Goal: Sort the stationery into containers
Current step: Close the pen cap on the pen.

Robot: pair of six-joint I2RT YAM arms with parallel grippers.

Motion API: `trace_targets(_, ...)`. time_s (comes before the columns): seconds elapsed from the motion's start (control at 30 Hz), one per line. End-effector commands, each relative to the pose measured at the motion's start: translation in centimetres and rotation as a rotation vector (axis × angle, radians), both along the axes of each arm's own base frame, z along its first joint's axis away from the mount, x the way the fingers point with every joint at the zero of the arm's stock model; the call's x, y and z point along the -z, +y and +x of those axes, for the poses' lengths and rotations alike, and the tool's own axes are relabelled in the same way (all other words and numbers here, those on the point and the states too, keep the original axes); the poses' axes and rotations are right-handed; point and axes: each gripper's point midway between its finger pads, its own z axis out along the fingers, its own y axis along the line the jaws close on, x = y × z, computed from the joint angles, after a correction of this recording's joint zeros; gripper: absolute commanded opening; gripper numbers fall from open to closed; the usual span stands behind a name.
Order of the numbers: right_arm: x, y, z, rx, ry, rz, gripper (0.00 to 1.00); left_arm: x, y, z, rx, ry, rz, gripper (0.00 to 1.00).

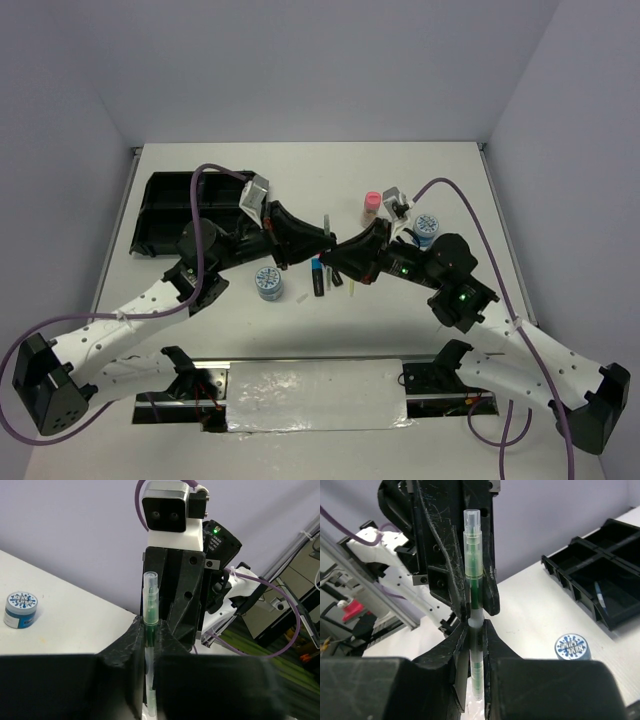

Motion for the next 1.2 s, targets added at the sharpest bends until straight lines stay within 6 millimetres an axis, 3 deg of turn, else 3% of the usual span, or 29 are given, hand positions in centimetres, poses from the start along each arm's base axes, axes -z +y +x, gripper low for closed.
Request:
trace_targets(0.0, -2.4, 0.3, -0.4, -0.034, -0.054, 0.072, 0.0, -3.0, 0.7, -1.7, 0.018, -0.135, -0.051, 0.22)
trace_targets(0.03, -2.5, 0.3, -0.4, -0.034, -0.06, 0.069, 0.0, -2.6, 0.7, -1.1, -0.007, -0.105, -0.026, 0.36)
trace_targets(0.13, -1.7, 0.2, -0.1, -0.019, -0.057, 0.04, 0.0, -3.3, 1.1, -0.1, -0.083, -0.106, -0.012, 0.59)
trace_targets(0.17, -1.0, 0.2, -0.1, -0.015, -0.058, 0.026, 0.0, -2.8, 1.2, 0.6, -0.117, -0.081, 0.02, 0.74)
trace_targets(0.3, -0.2, -0.2, -0.3, -0.005, -0.065, 0.01, 0.0, -4.1, 1.9, 2.2, -0.215, -0.059, 0.043, 0.74)
trace_targets(0.53, -0.1, -0.3, -0.7, -0.021, -0.071, -0.01, 0.0, -4.9, 2.0, 2.7, -0.239, -0.043, 0.04, 0.61)
trace_targets(0.83, -0.5, -0.3, -0.2, 0.003, -0.063, -0.017, 0.0, -3.5, 0.8, 1.7, -0.137, -0.023, 0.048, 0.5)
trace_targets(0.9, -0.7, -0.3, 0.0, 0.011, -0.059, -0.015, 0.0, -3.3, 0.5, 1.4, -0.11, -0.02, 0.046, 0.38)
trace_targets(1.03, -1.0, -0.2, 0.6, 0.031, -0.049, -0.013, 0.0, -2.1, 0.4, 1.2, -0.093, 0.006, 0.06, 0.0)
trace_targets(1.13, -2.3, -0.3, 0.9, 0.055, -0.066, -0.002, 0.0, -1.0, 0.0, 0.8, -0.054, 0.022, 0.074, 0.0)
trace_targets(1.17, -3.8, -0.5, 1.0, 0.064, -0.092, 0.013, 0.0, -0.5, -0.2, 0.6, -0.04, 0.03, 0.078, 0.0)
